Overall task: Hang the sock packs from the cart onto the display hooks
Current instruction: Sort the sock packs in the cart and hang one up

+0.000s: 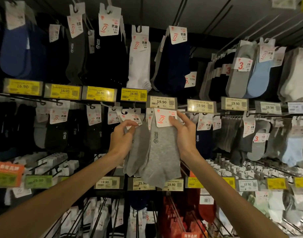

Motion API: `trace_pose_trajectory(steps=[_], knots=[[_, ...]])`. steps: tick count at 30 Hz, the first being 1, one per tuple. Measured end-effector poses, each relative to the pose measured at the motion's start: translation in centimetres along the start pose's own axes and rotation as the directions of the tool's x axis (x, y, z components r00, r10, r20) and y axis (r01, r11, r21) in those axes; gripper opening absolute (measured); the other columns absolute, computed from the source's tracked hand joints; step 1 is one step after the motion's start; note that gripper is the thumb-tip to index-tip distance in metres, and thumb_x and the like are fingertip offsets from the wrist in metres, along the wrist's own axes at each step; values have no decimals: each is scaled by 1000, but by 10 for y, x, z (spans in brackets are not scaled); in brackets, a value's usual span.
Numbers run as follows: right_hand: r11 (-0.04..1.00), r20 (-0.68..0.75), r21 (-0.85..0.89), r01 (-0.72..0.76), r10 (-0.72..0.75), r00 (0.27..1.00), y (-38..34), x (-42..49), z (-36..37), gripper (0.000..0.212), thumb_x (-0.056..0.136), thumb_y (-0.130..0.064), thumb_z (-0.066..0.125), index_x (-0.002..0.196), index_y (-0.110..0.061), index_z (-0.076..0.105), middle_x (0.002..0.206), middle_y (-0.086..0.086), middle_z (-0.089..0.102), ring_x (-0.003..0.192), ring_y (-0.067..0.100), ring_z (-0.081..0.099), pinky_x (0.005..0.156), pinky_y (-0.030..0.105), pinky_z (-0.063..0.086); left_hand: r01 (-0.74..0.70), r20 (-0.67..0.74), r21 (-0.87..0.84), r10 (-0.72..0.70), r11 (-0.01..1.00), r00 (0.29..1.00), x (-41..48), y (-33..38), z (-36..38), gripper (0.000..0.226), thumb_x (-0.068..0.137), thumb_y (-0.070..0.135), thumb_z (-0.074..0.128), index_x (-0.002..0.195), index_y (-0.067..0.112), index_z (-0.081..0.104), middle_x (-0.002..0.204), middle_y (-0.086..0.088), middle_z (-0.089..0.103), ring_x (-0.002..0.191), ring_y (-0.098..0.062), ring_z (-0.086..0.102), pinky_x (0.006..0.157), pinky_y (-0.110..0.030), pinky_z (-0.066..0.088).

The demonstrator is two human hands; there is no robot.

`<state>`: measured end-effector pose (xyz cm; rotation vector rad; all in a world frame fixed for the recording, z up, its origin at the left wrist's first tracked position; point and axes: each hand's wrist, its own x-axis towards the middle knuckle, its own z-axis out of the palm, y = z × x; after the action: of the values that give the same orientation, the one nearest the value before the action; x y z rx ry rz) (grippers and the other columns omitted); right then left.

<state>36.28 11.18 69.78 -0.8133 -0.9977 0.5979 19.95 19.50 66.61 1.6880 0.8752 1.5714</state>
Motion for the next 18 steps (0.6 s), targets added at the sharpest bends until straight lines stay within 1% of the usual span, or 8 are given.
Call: trace_pose_trajectory(steps=[3, 5, 8, 9, 11, 12, 16, 18], knots=[[1000, -12, -28, -5, 5, 1000, -3, 5, -4, 38, 93, -11, 62, 131, -10, 58, 106, 4, 74, 95, 17, 72, 85, 35, 58, -30, 26, 22, 30, 999, 999, 0, 1, -2, 20, 102, 16, 50, 98, 23, 68, 89, 9, 59, 69, 15, 55, 55, -3, 41], [998, 1, -55, -27, 27, 1000, -3, 6, -5, 31, 92, -10, 62, 123, -11, 63, 102, 5, 75, 92, 17, 72, 82, 34, 58, -51, 31, 54, 49, 997, 998, -1, 3, -3, 20, 102, 17, 49, 99, 23, 68, 83, 8, 55, 65, 14, 54, 53, -4, 40], [997, -4, -58, -47, 47, 999, 1, 7, -3, 27, 93, -11, 62, 119, -14, 63, 97, 3, 75, 88, 14, 73, 75, 29, 58, -52, 35, 73, 50, 996, 998, -1, 5, -3, 20, 102, 20, 49, 99, 26, 68, 96, 10, 60, 79, 6, 57, 59, -7, 43], [997, -9, -57, -47, 47, 999, 2, 8, -3, 28, 93, -11, 62, 121, -13, 63, 97, 3, 75, 88, 14, 73, 75, 28, 58, -46, 38, 70, 44, 996, 998, -1, 6, -2, 20, 102, 20, 49, 98, 26, 68, 98, 10, 60, 83, 2, 57, 63, -12, 45], [996, -23, -62, -60, 58, 998, 2, 12, -1, 36, 92, -13, 63, 127, -11, 60, 104, 4, 74, 93, 15, 72, 81, 31, 59, -38, 43, 65, 36, 997, 998, -1, 8, 0, 22, 101, 19, 50, 96, 27, 69, 98, 7, 63, 83, -3, 58, 69, -19, 48], [995, -30, -67, -69, 68, 997, 1, 14, 1, 38, 91, -14, 64, 128, -10, 60, 106, 5, 74, 94, 16, 72, 84, 33, 58, -40, 45, 71, 37, 997, 998, -1, 9, 0, 22, 100, 18, 50, 95, 27, 70, 97, 6, 65, 82, -3, 59, 69, -20, 47], [989, -29, -120, -83, 80, 996, -8, 23, 7, 17, 91, -11, 63, 106, -10, 70, 97, 5, 75, 91, 19, 72, 76, 29, 57, -65, 50, 42, 63, 997, 997, -1, 12, 3, 24, 99, 16, 50, 94, 24, 72, 98, 7, 68, 85, 5, 60, 66, -10, 46], [982, -14, -138, -128, 127, 992, -12, 29, 8, 16, 90, -10, 63, 106, -8, 69, 96, 6, 74, 89, 18, 71, 71, 27, 56, -94, 39, 77, 91, 993, 995, -1, 12, 3, 24, 99, 16, 50, 95, 25, 72, 95, 5, 69, 84, -2, 61, 68, -17, 49]])
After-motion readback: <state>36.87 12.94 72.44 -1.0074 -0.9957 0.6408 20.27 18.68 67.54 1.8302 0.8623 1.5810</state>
